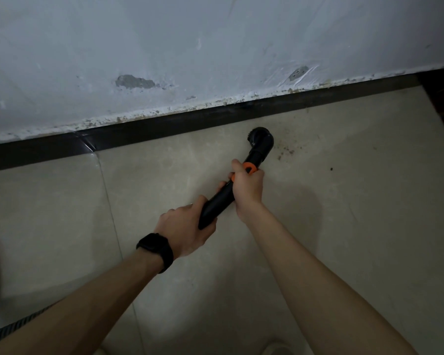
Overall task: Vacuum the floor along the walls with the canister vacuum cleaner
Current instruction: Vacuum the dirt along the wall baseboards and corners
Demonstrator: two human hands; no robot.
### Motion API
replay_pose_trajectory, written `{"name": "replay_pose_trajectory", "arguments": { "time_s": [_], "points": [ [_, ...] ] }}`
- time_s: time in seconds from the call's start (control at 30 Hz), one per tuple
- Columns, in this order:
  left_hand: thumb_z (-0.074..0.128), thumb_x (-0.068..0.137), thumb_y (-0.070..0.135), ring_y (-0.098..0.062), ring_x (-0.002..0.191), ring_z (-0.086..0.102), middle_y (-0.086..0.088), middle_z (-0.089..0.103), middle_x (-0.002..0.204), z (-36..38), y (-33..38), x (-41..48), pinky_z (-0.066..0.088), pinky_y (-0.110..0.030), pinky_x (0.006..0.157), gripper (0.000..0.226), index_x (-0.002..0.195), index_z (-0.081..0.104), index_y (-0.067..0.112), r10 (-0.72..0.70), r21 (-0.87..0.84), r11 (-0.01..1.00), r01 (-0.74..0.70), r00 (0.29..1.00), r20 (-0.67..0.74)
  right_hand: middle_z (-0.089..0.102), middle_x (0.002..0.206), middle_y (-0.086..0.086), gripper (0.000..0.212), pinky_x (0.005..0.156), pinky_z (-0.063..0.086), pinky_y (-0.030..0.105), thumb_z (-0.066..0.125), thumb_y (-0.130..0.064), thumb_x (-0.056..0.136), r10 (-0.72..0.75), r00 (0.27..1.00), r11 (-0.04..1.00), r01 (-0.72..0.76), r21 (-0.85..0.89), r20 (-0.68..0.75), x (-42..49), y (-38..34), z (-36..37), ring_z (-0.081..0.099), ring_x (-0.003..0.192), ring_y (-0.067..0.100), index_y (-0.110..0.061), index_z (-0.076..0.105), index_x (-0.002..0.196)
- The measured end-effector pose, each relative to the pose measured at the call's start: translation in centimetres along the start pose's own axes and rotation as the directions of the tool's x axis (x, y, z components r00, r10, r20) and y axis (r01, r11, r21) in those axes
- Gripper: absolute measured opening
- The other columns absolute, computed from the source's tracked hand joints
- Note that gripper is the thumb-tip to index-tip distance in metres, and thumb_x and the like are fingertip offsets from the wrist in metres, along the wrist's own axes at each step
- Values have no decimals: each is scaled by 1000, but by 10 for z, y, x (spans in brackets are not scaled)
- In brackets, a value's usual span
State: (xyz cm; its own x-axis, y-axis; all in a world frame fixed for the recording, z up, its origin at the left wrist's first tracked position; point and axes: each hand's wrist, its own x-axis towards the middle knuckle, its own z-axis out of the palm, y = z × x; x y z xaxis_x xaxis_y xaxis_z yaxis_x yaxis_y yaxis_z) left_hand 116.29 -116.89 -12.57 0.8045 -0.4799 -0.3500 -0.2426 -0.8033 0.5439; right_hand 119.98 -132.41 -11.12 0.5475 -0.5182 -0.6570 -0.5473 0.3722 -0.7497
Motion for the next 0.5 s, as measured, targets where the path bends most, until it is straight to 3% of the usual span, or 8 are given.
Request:
{"name": "replay_pose_trajectory", "arguments": {
  "time_s": [0.3,0.5],
  "points": [
    [49,94,51,-18,59,58,9,56,68,-10,-5,14,50,-32,59,27,105,40,28,-7,-18,1000,7,1000,-23,61,84,6,45,74,62,45,68,-27,97,-4,1000,1000,4,-30,7,12,-9,13,63,53,18,-13,41,131],
    [49,94,51,-12,55,55,10,54,66,-13,-6,17,40,-27,51,27,105,41,28,-13,-25,1000,12,999,-35,60,82,5,42,74,62,45,67,-28,97,-10,1000,999,10,-39,16,15,-12,19,63,52,18,-14,42,128]
  ]
}}
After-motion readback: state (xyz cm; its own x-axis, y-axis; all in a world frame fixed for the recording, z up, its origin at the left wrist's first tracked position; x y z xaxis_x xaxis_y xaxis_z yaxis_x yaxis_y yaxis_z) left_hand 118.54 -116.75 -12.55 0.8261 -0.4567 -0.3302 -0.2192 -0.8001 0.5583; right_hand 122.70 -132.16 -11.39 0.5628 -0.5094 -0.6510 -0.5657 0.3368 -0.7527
